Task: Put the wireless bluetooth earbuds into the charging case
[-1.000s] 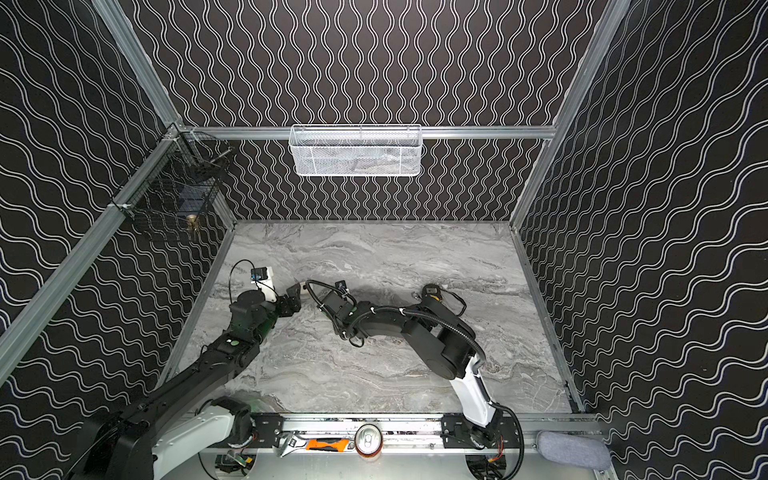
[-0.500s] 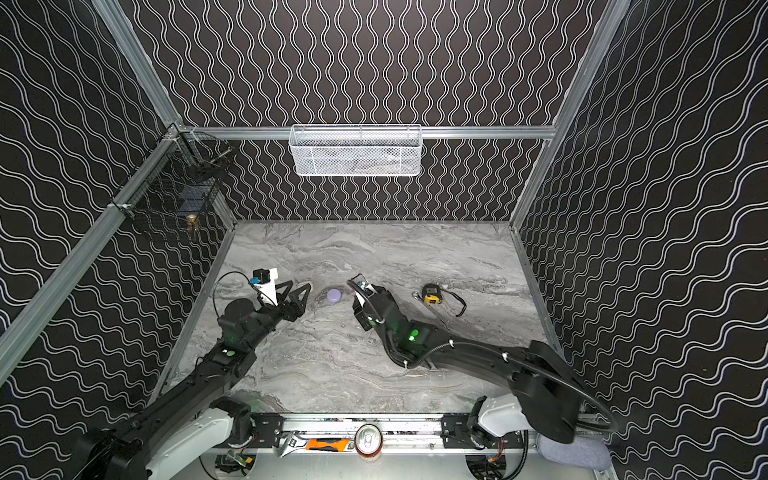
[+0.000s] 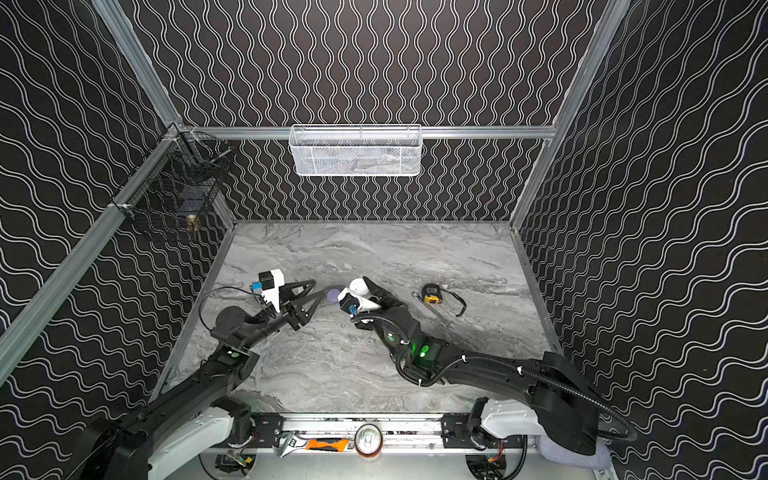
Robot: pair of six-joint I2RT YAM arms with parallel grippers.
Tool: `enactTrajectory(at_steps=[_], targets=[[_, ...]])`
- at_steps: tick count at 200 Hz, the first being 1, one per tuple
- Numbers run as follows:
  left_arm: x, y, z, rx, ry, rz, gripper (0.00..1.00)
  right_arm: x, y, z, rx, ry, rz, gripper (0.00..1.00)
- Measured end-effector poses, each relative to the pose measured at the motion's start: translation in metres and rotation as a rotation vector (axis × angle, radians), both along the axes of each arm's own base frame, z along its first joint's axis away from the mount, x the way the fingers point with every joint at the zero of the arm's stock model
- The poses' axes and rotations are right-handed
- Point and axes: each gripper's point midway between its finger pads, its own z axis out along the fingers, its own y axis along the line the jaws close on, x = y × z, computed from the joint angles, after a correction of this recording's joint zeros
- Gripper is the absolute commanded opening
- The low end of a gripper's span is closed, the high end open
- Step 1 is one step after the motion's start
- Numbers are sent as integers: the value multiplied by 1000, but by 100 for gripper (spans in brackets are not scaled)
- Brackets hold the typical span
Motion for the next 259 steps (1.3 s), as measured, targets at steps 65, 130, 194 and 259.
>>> enactTrajectory(at_steps=[65, 130, 194, 259], targets=[[-17, -23, 9, 11, -34, -146, 55, -10, 15, -2, -165, -237, 75, 35], [-25, -34, 12, 38, -61, -203, 51, -16, 22, 16, -216, -269, 150, 33], [-24, -39, 7, 66, -52, -213, 53, -21, 25, -3, -252, -208, 200, 33], [-22, -42, -1, 87, -29, -217, 62, -22, 32, -6, -250, -191, 223, 32]])
